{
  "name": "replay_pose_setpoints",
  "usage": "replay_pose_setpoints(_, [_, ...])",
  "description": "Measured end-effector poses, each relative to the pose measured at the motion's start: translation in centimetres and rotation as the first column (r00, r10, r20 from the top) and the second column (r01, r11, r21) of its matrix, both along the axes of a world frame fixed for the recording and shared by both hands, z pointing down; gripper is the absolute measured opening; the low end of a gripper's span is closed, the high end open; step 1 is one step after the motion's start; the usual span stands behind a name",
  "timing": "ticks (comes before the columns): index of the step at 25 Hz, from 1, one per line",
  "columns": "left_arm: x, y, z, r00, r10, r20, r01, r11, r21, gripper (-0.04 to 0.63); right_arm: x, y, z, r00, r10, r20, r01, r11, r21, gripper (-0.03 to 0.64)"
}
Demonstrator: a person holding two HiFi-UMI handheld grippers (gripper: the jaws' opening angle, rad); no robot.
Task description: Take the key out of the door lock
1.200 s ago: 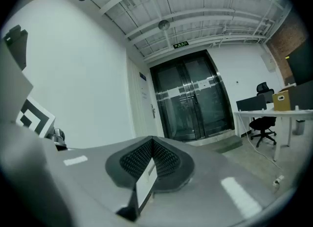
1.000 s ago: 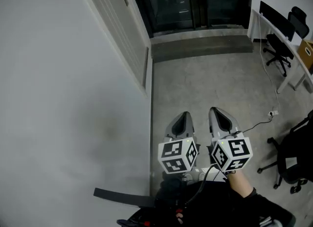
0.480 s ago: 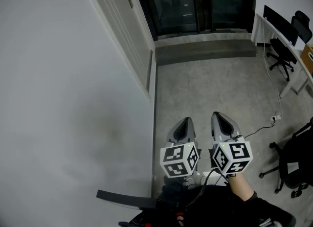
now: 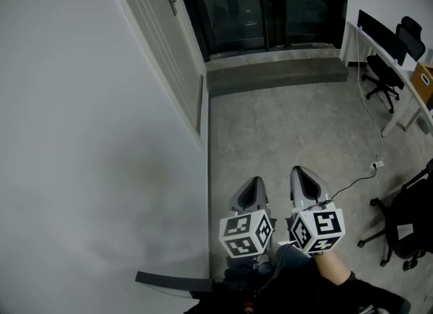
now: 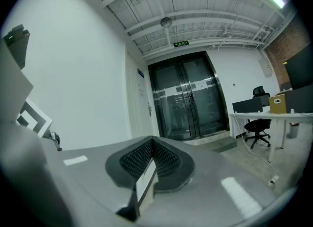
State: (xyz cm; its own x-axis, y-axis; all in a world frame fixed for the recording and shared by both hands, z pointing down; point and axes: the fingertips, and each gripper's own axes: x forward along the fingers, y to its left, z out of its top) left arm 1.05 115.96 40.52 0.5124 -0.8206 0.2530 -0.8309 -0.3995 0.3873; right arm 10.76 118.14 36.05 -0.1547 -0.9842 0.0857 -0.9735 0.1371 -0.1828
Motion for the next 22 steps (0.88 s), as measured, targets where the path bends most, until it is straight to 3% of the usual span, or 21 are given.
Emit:
replay_pose_setpoints(8, [-0.5, -5.0, 1.5, 1.0, -0.019, -0.01, 0.019, 1.0, -0.022, 0.0, -0.7, -5.3, 1.6, 0.999, -0.026, -0.021, 0.026, 1.0, -0.017, 0.002])
replay_pose_setpoints(12, [0.3, -9.9, 2.0, 0.999, -0.034, 0.009, 0.034, 0.999, -0.019, 0.0, -0.4, -10.3, 1.8, 0.998, -0.067, -0.019, 0.067, 0.998, -0.005, 0.002])
replay_pose_setpoints(22, [5.9, -23.7, -1.0, 0.999, -0.045, 0.001, 0.045, 0.999, 0.007, 0.0, 5.4, -24.6, -0.7, 0.995, -0.093, -0.042, 0.094, 0.995, 0.02, 0.002])
